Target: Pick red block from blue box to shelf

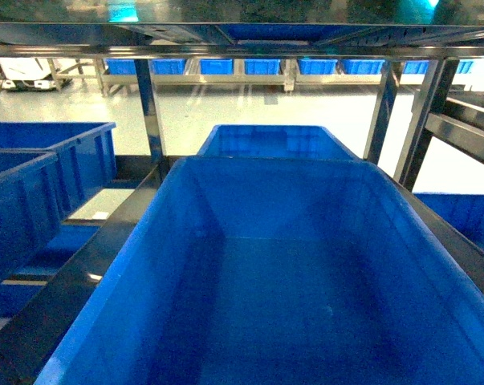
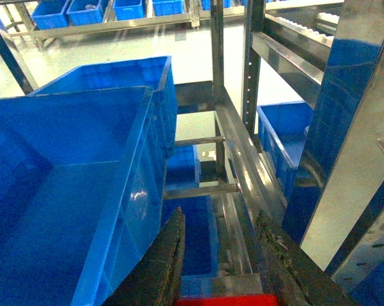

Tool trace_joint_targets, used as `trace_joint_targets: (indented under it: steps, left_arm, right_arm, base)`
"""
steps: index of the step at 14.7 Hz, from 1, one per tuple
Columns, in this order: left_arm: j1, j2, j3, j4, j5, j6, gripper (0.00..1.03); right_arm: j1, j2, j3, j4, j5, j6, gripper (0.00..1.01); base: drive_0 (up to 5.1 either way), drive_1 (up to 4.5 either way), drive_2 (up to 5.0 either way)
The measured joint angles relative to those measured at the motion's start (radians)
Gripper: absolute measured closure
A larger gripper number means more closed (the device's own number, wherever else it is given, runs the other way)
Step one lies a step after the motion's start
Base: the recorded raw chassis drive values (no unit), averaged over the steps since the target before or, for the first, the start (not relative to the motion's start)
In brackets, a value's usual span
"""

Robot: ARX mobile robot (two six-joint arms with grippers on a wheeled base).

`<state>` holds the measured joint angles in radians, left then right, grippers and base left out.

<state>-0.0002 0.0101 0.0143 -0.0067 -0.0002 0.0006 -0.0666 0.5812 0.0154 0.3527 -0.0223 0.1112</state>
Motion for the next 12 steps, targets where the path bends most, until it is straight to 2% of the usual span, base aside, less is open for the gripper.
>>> trace_joint_targets:
  steps: [4, 5, 7, 8, 11, 12]
  left_arm:
    - [0.0, 0.0, 0.0, 0.002, 0.0, 0.0, 0.05]
    - [0.0, 0.0, 0.0, 0.002, 0.0, 0.0, 0.05]
    - [0.0, 0.0, 0.0, 0.002, 0.0, 0.0, 0.05]
    - [0.0, 0.0, 0.0, 0.002, 0.0, 0.0, 0.05]
    - [0.0, 0.0, 0.0, 0.003, 0.0, 0.0, 0.05]
    - [0.0, 0.0, 0.0, 0.002, 0.0, 0.0, 0.05]
  right_arm:
    - [0.003, 0.003, 0.0, 0.005, 0.0, 0.0, 0.74]
    - [0.024, 0.028, 0.001, 0.04, 0.005, 0.0, 0.74]
    - [0.102, 0.084, 0.017, 0.05, -0.003, 0.005, 0.74]
    - [0.147, 0.118, 0.037, 0.094, -0.01, 0.01, 0.74]
    - [0.259, 0.271, 0.103, 0.198, -0.045, 0.012, 0.74]
    - [0.286, 0.335, 0.119, 0.229, -0.072, 0.016, 0.74]
  base:
    - [0.0, 0.0, 0.0]
    - [0.0, 0.0, 0.0]
    - [0.0, 0.0, 0.0]
    - [0.0, 0.0, 0.0]
    - [0.0, 0.0, 0.0]
    - [0.0, 0.0, 0.0]
